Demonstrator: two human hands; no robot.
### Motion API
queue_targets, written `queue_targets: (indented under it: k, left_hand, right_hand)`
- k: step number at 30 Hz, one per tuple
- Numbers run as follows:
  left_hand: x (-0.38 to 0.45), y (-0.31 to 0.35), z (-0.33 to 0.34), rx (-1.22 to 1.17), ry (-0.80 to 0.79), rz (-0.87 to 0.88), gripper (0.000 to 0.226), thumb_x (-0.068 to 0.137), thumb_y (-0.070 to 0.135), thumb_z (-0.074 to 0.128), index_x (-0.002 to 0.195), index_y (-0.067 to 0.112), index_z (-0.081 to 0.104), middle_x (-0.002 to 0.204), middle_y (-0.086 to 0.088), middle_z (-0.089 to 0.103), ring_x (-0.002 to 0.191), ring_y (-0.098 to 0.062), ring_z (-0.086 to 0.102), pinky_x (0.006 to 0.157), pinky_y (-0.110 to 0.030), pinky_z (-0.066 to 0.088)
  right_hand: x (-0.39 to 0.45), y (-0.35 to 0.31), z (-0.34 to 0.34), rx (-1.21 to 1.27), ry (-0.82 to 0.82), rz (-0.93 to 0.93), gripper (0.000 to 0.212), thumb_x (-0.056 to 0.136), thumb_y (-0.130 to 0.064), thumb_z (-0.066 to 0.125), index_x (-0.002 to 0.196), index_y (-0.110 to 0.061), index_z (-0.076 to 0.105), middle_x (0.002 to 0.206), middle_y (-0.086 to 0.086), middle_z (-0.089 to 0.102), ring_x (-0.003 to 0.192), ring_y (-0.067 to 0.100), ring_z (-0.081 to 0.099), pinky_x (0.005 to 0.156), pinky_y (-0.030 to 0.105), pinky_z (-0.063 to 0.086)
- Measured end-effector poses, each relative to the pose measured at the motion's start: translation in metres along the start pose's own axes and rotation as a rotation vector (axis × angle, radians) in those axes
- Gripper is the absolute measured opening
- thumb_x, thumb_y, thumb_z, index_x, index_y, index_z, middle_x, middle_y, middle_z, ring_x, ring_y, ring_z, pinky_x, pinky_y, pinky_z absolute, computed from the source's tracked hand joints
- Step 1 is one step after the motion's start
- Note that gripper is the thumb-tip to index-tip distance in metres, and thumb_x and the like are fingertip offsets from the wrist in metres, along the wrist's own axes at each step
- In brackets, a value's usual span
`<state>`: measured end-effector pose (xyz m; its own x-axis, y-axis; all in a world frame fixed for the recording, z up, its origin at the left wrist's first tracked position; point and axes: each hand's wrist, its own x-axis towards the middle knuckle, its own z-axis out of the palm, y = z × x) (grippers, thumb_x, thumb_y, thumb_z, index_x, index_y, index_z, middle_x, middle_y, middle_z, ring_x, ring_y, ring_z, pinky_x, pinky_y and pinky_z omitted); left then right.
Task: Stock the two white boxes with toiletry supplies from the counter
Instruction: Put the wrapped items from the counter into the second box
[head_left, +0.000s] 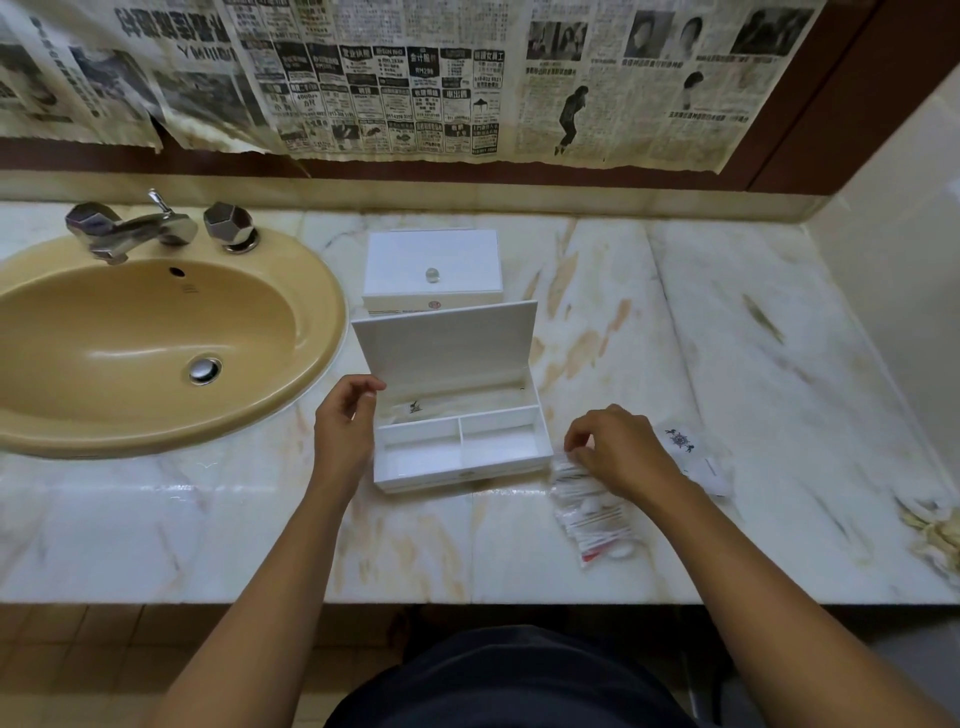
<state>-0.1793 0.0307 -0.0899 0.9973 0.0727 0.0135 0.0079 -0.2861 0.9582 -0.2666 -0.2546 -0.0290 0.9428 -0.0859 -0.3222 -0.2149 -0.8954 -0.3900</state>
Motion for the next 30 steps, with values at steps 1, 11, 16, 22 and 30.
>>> queue_targets:
  k: [1, 11, 16, 22, 30]
  left_hand:
    - [0.000, 0.000, 0.000, 0.000, 0.001, -0.003, 0.024, 0.095, -0.003, 0.045, 0.093, 0.013, 0.064, 0.095, 0.009, 0.064, 0.089, 0.007, 0.058, 0.081, -0.004, 0.041]
    - [0.001, 0.000, 0.000, -0.013, -0.006, -0.007, 0.029, 0.094, -0.003, 0.045, 0.090, 0.019, 0.063, 0.095, 0.008, 0.065, 0.092, -0.001, 0.059, 0.082, -0.008, 0.043]
    - [0.001, 0.000, -0.001, -0.018, -0.007, -0.006, 0.029, 0.094, -0.003, 0.045, 0.089, 0.019, 0.063, 0.095, 0.009, 0.065, 0.093, -0.002, 0.059, 0.083, -0.009, 0.043]
    - [0.000, 0.000, -0.001, -0.037, -0.009, -0.021, 0.031, 0.094, -0.003, 0.045, 0.087, 0.022, 0.063, 0.095, 0.009, 0.065, 0.094, -0.004, 0.059, 0.083, -0.014, 0.043]
    - [0.000, 0.001, -0.001, -0.051, -0.014, -0.024, 0.033, 0.094, -0.003, 0.045, 0.085, 0.024, 0.063, 0.094, 0.011, 0.064, 0.091, -0.004, 0.059, 0.080, -0.010, 0.042]
  right_hand:
    - [0.001, 0.000, -0.001, 0.006, 0.003, -0.005, 0.016, 0.090, -0.013, 0.057, 0.086, -0.024, 0.069, 0.088, -0.010, 0.065, 0.090, 0.013, 0.050, 0.093, 0.034, 0.036]
    - [0.007, -0.010, -0.019, 0.118, 0.183, 0.069, 0.017, 0.089, -0.008, 0.055, 0.081, -0.021, 0.062, 0.081, 0.000, 0.066, 0.069, 0.019, 0.060, 0.065, 0.035, 0.053]
    - [0.006, -0.041, -0.029, 0.193, 0.307, -0.098, 0.008, 0.091, -0.012, 0.059, 0.088, -0.018, 0.064, 0.085, -0.006, 0.063, 0.077, 0.013, 0.056, 0.069, 0.027, 0.047]
    - [0.008, -0.074, -0.003, 0.083, 0.172, -0.256, 0.010, 0.093, -0.016, 0.057, 0.093, -0.017, 0.067, 0.092, -0.003, 0.056, 0.079, 0.016, 0.054, 0.069, 0.025, 0.043]
    - [0.021, -0.083, 0.022, -0.192, -0.061, -0.181, 0.022, 0.081, 0.007, 0.055, 0.093, -0.007, 0.067, 0.091, 0.007, 0.059, 0.073, 0.021, 0.053, 0.070, 0.028, 0.046]
